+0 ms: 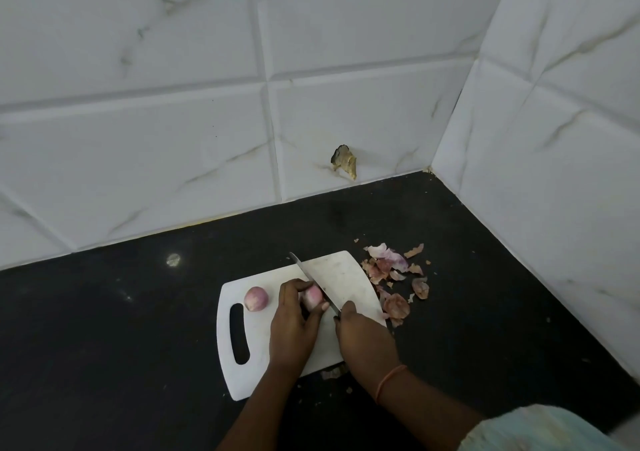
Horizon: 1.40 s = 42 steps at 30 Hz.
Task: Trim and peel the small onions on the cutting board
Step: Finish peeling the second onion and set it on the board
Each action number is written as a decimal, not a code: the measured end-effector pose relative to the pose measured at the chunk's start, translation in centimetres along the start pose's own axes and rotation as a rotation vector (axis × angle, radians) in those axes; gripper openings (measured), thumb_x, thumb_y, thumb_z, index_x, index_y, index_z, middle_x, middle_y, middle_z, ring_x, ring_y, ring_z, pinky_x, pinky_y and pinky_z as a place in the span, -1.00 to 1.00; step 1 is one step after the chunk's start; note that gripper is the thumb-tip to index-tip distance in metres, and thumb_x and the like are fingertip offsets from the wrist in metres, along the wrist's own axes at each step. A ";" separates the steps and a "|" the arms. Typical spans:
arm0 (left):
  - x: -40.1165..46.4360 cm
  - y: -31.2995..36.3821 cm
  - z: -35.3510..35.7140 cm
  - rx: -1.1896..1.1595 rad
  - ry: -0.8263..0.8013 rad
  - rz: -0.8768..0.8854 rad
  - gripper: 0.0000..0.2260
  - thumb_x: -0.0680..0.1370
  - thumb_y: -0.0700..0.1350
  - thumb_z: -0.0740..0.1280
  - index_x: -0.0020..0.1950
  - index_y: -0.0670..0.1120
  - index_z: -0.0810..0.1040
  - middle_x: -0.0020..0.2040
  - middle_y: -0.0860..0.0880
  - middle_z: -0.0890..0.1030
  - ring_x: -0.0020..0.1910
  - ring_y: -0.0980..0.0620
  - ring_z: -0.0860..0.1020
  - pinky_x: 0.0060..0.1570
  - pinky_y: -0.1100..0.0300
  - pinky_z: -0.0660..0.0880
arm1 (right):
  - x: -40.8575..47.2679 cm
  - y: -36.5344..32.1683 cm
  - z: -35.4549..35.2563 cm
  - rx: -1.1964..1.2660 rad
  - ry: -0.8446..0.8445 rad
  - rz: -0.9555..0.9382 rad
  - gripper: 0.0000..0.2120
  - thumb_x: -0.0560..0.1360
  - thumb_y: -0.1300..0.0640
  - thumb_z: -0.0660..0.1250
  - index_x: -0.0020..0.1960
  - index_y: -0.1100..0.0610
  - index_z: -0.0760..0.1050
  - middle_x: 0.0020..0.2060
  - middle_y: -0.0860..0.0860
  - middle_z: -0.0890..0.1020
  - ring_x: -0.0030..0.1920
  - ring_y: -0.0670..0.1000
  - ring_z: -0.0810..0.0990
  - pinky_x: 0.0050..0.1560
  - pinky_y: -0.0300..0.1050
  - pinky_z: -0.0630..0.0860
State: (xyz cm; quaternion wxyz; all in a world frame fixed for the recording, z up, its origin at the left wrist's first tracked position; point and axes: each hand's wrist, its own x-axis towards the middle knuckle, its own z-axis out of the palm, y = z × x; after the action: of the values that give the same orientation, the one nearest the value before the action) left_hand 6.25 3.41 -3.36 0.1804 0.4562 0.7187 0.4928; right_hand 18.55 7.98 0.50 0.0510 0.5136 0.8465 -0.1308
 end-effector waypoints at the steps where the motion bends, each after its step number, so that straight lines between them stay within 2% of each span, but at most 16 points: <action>1: -0.1 -0.1 0.0 -0.006 -0.004 -0.001 -0.61 0.51 -0.06 0.48 0.19 0.20 0.36 0.16 0.16 0.49 -0.03 0.12 0.57 -0.14 0.44 0.45 | -0.2 -0.2 -0.2 -0.011 -0.005 0.005 -0.71 0.67 0.09 0.00 0.32 0.18 0.27 0.00 0.08 0.65 -0.01 0.07 0.66 -0.22 -0.09 0.36; 5: -0.2 -0.3 -0.3 -0.033 -0.016 -0.011 -0.61 0.52 -0.08 0.46 0.20 0.20 0.34 0.18 0.13 0.53 0.03 0.14 0.58 -0.09 0.44 0.46 | -0.4 -0.6 -0.6 -0.025 -0.050 0.017 -0.70 0.65 0.14 0.02 0.35 0.20 0.24 0.05 0.10 0.63 0.01 0.09 0.65 -0.16 -0.05 0.45; 10: -0.2 -0.7 -0.3 -0.069 -0.013 -0.013 -0.64 0.53 -0.09 0.45 0.24 0.09 0.38 0.19 0.13 0.52 0.08 0.16 0.57 -0.02 0.43 0.47 | -0.6 -0.8 -0.2 -0.005 -0.047 0.027 -0.70 0.64 0.15 0.05 0.36 0.18 0.23 0.04 0.10 0.63 0.00 0.09 0.65 -0.11 -0.03 0.49; 14: -0.4 -1.1 -0.3 -0.113 -0.014 0.017 -0.63 0.55 -0.10 0.44 0.25 0.11 0.37 0.19 0.09 0.54 0.08 0.07 0.58 0.04 0.19 0.54 | -0.8 -1.0 0.1 0.008 -0.013 0.028 -0.73 0.63 0.16 0.03 0.31 0.17 0.26 0.02 0.09 0.63 0.00 0.11 0.65 -0.20 -0.06 0.38; 17: -0.7 -1.0 -0.5 -0.144 -0.018 0.010 -0.65 0.57 -0.14 0.40 0.27 0.10 0.36 0.19 0.09 0.55 0.08 0.05 0.58 0.10 0.08 0.55 | -1.0 -1.1 0.0 0.013 -0.007 0.033 -0.68 0.64 0.15 0.03 0.37 0.20 0.22 0.03 0.10 0.63 0.01 0.11 0.64 -0.15 -0.04 0.44; 20: -1.1 -0.6 -1.2 -0.178 -0.030 0.024 -0.67 0.60 -0.22 0.33 0.28 0.08 0.37 0.20 0.18 0.52 0.11 0.07 0.57 0.14 0.02 0.55 | -1.0 -1.3 0.1 0.056 0.012 0.059 -0.67 0.66 0.09 0.03 0.36 0.20 0.23 0.01 0.10 0.64 0.00 0.11 0.65 -0.11 -0.03 0.47; 23: -1.5 -0.7 -1.7 -0.198 0.000 0.031 -0.63 0.62 -0.27 0.27 0.33 0.11 0.36 0.27 0.15 0.47 0.22 0.01 0.54 0.20 0.07 0.53 | -0.9 -1.2 0.2 0.076 0.026 0.064 -0.70 0.65 0.07 0.04 0.32 0.18 0.27 -0.02 0.09 0.64 -0.03 0.10 0.65 -0.13 -0.04 0.48; 25: -1.6 -0.9 -1.9 -0.230 0.014 0.011 -0.66 0.65 -0.18 0.23 0.40 0.08 0.35 0.32 0.10 0.44 0.22 -0.05 0.55 0.21 0.06 0.53 | -0.9 -1.2 0.2 0.085 0.024 0.068 -0.71 0.65 0.07 0.05 0.31 0.17 0.28 -0.03 0.08 0.64 -0.05 0.09 0.65 -0.14 -0.03 0.49; 27: -1.7 -0.7 -2.2 -0.273 0.027 -0.038 -0.69 0.67 -0.17 0.21 0.41 0.04 0.36 0.32 0.04 0.44 0.17 0.02 0.58 0.16 0.18 0.55 | -0.9 -1.3 0.2 0.078 0.020 0.077 -0.70 0.65 0.07 0.04 0.32 0.18 0.27 -0.03 0.08 0.65 -0.04 0.08 0.65 -0.11 -0.02 0.51; 29: -1.7 -0.3 -2.5 -0.334 0.064 -0.080 -0.71 0.65 -0.20 0.26 0.35 0.00 0.38 0.28 0.03 0.45 0.16 0.10 0.57 0.08 0.27 0.56 | -0.9 -1.4 0.3 0.072 0.016 0.083 -0.69 0.65 0.07 0.04 0.34 0.17 0.25 -0.03 0.07 0.64 -0.05 0.07 0.65 -0.15 -0.04 0.48; 32: -1.7 0.2 -2.6 -0.361 0.055 -0.117 -0.62 0.54 -0.23 0.44 0.26 -0.03 0.38 0.19 0.05 0.48 0.17 0.08 0.55 0.13 0.21 0.56 | -1.0 -1.5 0.3 0.072 0.023 0.092 -0.69 0.66 0.05 0.02 0.33 0.17 0.26 -0.04 0.06 0.65 -0.05 0.06 0.65 -0.18 -0.06 0.45; 35: -1.7 0.3 -2.6 -0.336 0.036 -0.095 -0.59 0.49 -0.28 0.48 0.20 -0.04 0.37 0.13 0.02 0.51 0.15 0.16 0.54 0.13 0.34 0.49 | -1.1 -1.5 0.1 0.093 0.032 0.095 -0.70 0.66 0.04 0.01 0.31 0.16 0.28 -0.05 0.06 0.65 -0.05 0.07 0.65 -0.14 -0.05 0.47; 39: -1.9 0.7 -2.4 -0.294 -0.013 -0.055 -0.62 0.55 -0.14 0.44 0.29 0.00 0.38 0.19 0.19 0.51 0.20 0.28 0.51 0.17 0.41 0.45 | -1.6 -1.1 -0.2 0.148 0.074 0.087 -0.70 0.66 -0.05 0.00 0.24 0.11 0.31 -0.06 0.03 0.64 -0.05 0.04 0.64 -0.18 -0.09 0.41; 42: -2.1 0.6 -2.2 -0.272 -0.048 -0.022 -0.68 0.56 0.06 0.38 0.27 0.04 0.45 0.19 0.13 0.56 0.21 0.18 0.53 0.16 0.32 0.49 | -2.3 0.7 -0.4 0.172 0.104 0.115 -0.71 0.66 -0.09 0.00 0.21 0.06 0.34 -0.13 -0.03 0.60 -0.12 -0.03 0.61 -0.17 -0.12 0.48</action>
State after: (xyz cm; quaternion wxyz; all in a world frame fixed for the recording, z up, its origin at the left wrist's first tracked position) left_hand 6.07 0.54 -2.22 0.2629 0.4314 0.6457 0.5726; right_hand 20.22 6.46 1.30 -0.0299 0.5697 0.8029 -0.1729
